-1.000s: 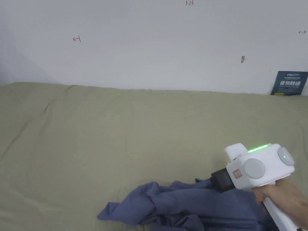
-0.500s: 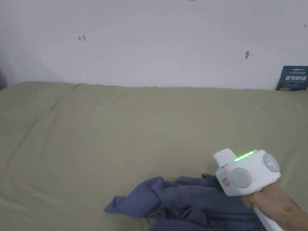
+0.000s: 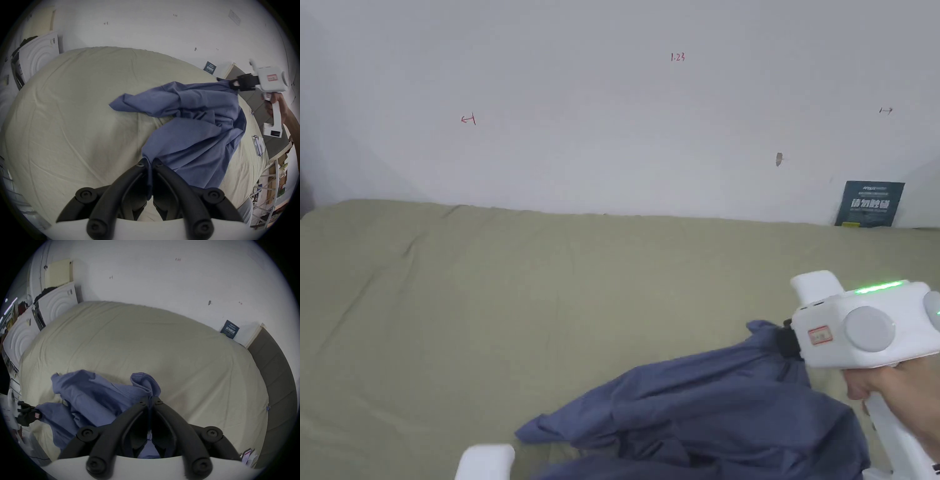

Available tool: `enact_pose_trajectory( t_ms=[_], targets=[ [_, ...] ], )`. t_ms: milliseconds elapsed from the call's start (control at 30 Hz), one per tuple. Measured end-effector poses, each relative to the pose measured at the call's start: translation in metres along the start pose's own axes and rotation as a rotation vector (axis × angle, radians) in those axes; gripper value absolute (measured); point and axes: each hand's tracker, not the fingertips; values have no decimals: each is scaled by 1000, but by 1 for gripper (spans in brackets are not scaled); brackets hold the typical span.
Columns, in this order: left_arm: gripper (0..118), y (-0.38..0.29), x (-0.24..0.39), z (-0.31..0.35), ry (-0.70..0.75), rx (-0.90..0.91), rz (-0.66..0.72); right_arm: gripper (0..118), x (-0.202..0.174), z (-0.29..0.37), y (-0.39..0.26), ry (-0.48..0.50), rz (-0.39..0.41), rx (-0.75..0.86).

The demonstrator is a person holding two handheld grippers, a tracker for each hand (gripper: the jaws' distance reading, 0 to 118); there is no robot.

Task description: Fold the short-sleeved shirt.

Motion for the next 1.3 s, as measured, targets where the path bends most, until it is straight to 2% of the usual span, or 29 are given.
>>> enact_pose_trajectory(
  t_ms=[67, 200, 300, 500, 700, 967, 1300],
  targets=[
    [2, 9, -3, 12, 18, 9, -33, 3, 20, 33, 2, -17, -46, 42],
    [2, 37, -17, 49, 107, 114, -14, 3, 61, 109, 2, -69, -145, 142],
    [2, 62, -27, 80, 161, 178, -20, 3, 78, 169, -4, -112, -178, 194],
    [2, 103, -31, 148, 274, 307, -63, 3, 101, 262, -18, -170, -243, 287],
    [2, 133, -25, 210, 268, 379, -54, 3, 105, 320, -22, -165, -296, 368],
    [2, 175, -15, 254, 294, 432, -68, 3, 99, 342, 1, -170, -297, 394],
    [2, 225, -21, 236, 321, 415, -35, 3, 113, 312, 40, -159, -322, 388]
  ],
)
